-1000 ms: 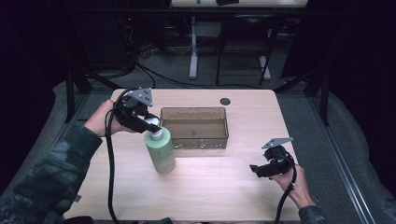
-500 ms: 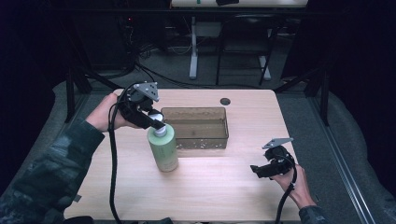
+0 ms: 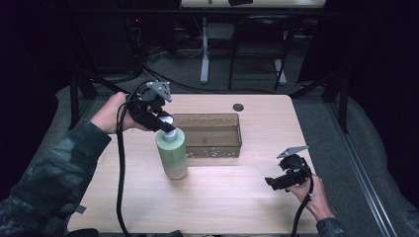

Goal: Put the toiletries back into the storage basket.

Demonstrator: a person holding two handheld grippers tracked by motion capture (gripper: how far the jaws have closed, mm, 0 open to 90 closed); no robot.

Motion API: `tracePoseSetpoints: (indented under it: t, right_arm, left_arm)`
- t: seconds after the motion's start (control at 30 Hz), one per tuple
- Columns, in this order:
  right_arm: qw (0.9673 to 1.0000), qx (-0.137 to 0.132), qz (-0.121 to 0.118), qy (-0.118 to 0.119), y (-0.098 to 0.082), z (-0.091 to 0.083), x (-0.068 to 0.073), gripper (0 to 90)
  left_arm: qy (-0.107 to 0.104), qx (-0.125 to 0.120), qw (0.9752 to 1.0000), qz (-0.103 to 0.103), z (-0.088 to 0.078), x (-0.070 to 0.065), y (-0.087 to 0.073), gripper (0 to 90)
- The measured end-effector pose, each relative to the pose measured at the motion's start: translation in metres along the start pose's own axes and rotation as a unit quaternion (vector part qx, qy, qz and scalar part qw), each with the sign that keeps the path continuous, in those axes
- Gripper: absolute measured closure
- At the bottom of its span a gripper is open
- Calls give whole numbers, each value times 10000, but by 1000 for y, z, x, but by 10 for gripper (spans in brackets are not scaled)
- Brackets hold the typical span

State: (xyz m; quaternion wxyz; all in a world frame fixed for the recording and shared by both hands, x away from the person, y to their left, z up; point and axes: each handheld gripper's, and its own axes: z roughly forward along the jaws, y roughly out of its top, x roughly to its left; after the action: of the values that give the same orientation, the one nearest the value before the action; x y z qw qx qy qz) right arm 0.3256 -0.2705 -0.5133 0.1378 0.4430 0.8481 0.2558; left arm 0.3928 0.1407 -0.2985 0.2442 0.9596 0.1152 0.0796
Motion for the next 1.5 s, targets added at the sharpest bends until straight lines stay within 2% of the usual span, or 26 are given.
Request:
tracePoseSetpoints:
  t: [0.13, 0.27, 1.07, 1.5]
  right_arm:
    - [10000, 9, -6, -15, 0, 0, 0, 42]
    - [10000, 29, -51, -30, 0, 0, 0, 42]
    - [10000, 36, -61, -54, -1, -1, 0, 44]
    - [9999, 43, -72, -71, -1, -1, 0, 45]
  left_arm:
    - [46, 52, 10000, 70, -4, 1, 4, 624]
    - [68, 75, 9999, -25, -8, 1, 7, 624]
    - [127, 318, 9994, 15, -25, 9, 28, 625]
    - [197, 367, 9991, 53, -34, 11, 39, 624]
